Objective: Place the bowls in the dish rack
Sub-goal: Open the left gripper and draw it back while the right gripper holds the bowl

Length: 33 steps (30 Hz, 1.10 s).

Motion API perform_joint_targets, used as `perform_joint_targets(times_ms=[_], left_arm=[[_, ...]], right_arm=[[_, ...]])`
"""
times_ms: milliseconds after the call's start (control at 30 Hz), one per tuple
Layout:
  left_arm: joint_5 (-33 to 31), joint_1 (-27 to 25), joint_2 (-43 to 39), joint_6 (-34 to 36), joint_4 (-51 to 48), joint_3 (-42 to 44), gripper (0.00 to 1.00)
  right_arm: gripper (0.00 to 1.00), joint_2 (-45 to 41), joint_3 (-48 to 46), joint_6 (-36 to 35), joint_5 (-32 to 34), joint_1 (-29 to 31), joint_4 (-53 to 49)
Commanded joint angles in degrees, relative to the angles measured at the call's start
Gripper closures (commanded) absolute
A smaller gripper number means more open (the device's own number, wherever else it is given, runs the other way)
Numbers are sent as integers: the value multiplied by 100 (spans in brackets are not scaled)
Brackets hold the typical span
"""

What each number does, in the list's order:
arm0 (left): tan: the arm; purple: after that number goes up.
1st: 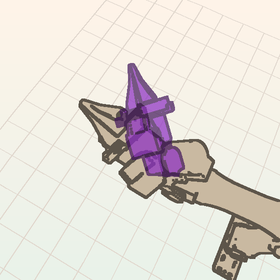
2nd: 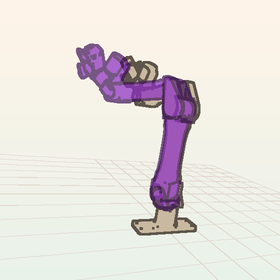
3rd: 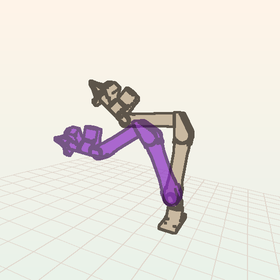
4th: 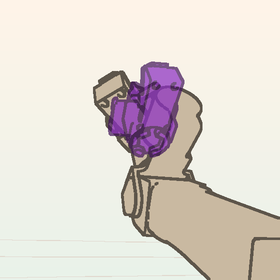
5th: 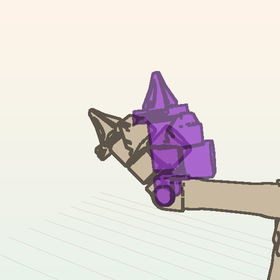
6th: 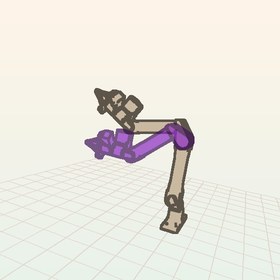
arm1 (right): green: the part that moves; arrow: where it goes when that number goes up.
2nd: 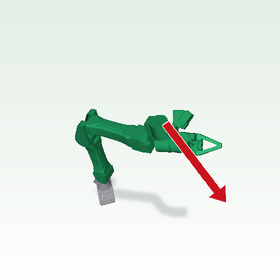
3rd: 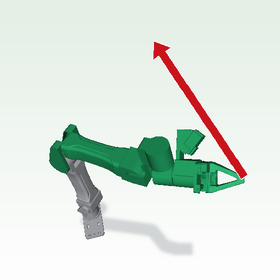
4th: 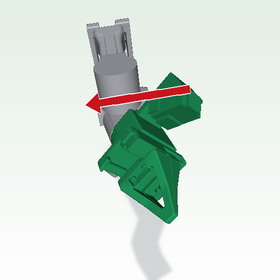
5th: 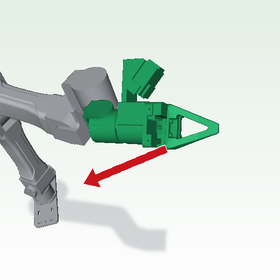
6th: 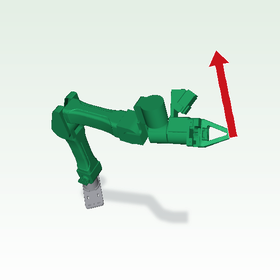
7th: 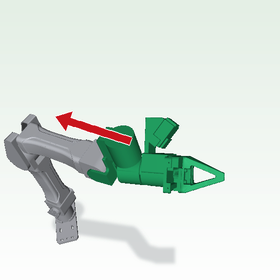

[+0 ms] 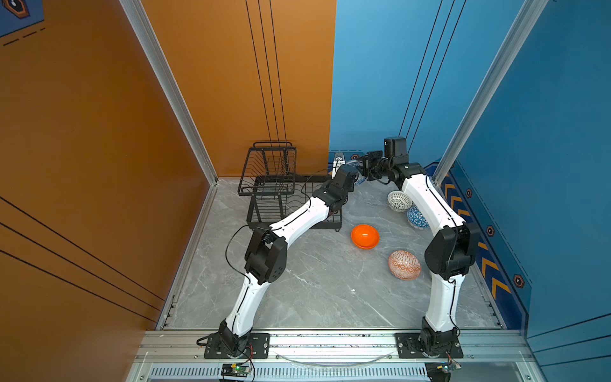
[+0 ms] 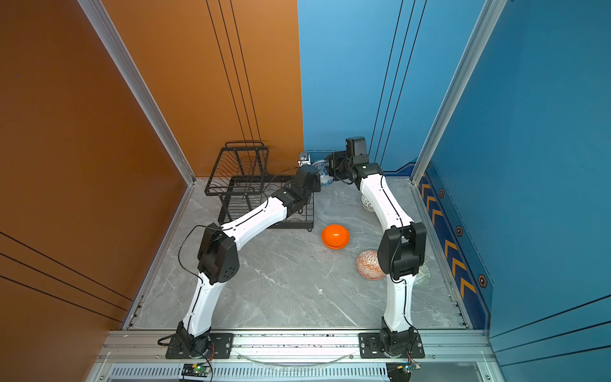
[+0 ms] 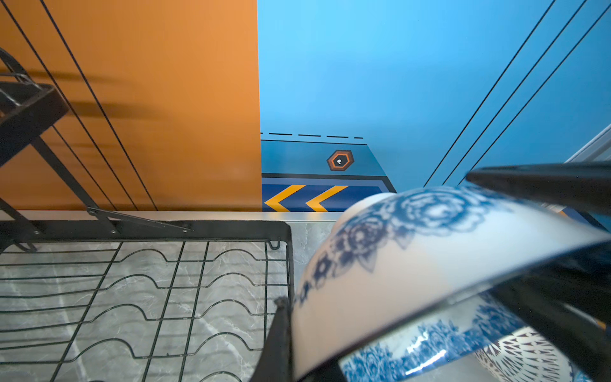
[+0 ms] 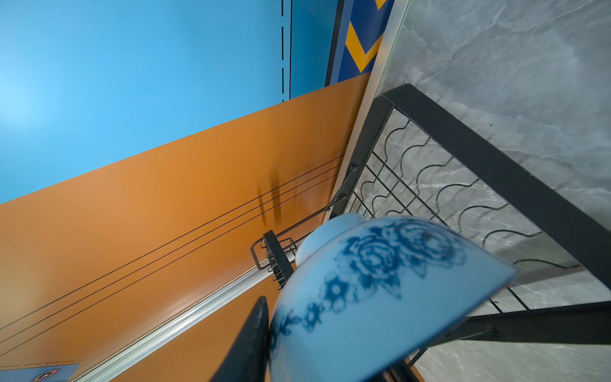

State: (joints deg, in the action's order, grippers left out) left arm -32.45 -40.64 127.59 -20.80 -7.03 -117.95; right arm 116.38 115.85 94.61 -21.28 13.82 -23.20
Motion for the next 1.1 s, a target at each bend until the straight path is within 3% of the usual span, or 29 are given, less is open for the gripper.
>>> perform_joint_targets(times_ms=[0,133,300,500,800,933,1067], left_arm=[[-168,-87,-400,-19,457,9,100],[-159,-120,-417,-43,456,50,100],[-172,-126,-432,-38,455,62,100],[-153,-62,-498,-163,449,132,100],[-19,-3,-672,-439,-19,104,42],[44,-3,-894,-530,-426,132,0],[175,13,-1192,-673,-1237,35,2]], right_arm=[[73,104,79,140,176,71,77],[81,191,135,250,122,73,252],[100,210,203,234,83,100,335],[100,210,192,170,84,91,599],[100,191,-113,-66,236,16,1555],[100,206,-254,-4,238,-76,2240],[100,401,-406,-159,182,-193,2985]])
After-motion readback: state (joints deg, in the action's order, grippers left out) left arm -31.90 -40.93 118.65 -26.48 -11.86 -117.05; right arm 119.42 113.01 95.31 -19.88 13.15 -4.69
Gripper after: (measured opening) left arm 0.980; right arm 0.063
